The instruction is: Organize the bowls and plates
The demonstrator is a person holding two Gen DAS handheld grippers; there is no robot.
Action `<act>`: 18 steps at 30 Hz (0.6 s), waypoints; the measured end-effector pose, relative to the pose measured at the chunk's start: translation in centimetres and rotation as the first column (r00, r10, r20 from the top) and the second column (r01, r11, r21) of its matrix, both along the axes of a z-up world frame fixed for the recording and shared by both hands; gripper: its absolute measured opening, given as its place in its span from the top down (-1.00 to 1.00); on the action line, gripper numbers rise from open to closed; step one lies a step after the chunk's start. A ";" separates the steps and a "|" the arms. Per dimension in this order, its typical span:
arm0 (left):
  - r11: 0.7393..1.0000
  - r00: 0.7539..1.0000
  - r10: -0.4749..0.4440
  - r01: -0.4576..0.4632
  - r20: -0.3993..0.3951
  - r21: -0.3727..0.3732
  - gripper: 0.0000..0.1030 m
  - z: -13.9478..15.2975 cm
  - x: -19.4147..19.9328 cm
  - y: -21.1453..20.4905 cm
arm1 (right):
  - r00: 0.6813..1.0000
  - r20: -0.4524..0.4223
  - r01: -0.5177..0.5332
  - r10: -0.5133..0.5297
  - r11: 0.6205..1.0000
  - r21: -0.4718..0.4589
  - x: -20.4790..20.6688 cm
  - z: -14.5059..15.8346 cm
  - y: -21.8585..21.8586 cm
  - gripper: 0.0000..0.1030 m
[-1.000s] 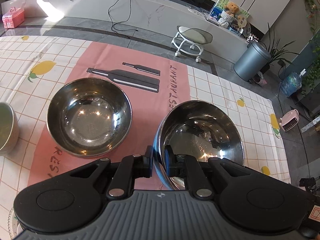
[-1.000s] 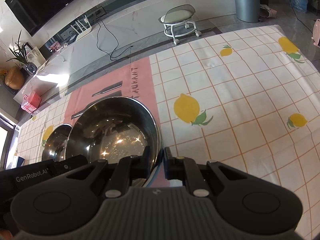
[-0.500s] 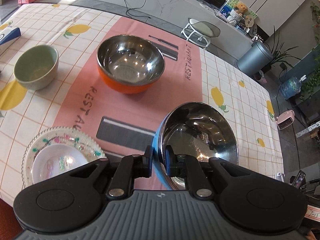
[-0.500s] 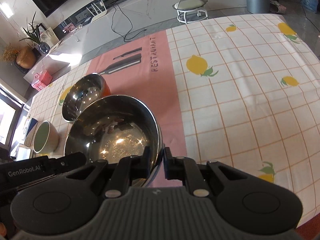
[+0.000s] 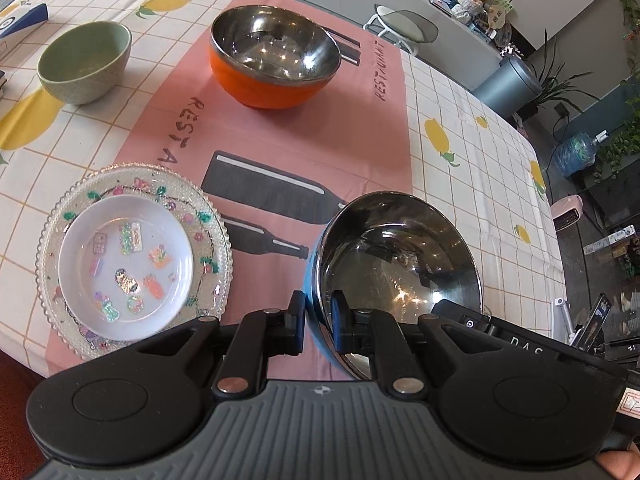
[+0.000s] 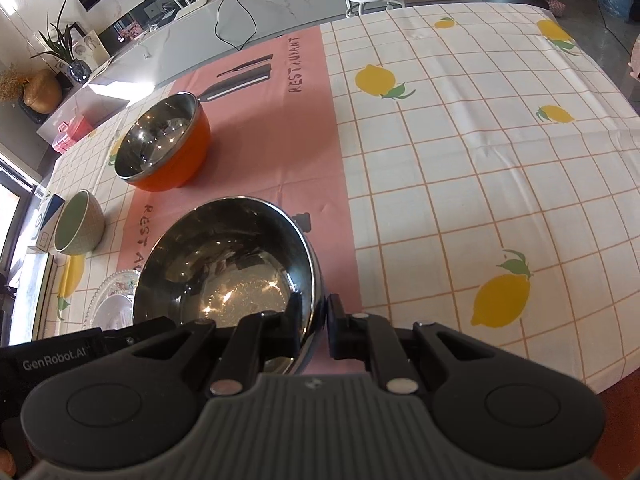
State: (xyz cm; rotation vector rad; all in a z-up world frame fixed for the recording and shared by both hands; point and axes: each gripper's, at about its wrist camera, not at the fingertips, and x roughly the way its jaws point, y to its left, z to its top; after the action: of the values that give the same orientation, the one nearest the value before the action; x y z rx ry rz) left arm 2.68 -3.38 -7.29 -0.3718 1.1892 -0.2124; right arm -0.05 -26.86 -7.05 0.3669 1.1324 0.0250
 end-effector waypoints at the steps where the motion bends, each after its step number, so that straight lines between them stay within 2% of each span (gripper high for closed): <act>1: 1.000 1.000 -0.001 0.001 -0.005 -0.001 0.73 -0.2 -0.1 0.0 | 1.000 -0.002 0.000 0.000 1.000 -0.005 -0.1 -0.1 0.0 0.79; 18: 1.000 1.000 -0.009 0.010 -0.006 0.029 0.73 -1.2 -0.1 -0.1 | 1.000 -0.025 -0.011 0.011 1.000 -0.005 -0.1 -1.5 0.4 0.80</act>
State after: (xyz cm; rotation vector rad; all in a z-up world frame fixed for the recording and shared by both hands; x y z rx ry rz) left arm 2.59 -3.44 -8.48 -0.3413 1.1990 -0.2020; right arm -0.18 -26.49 -8.56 0.3577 1.1593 0.0272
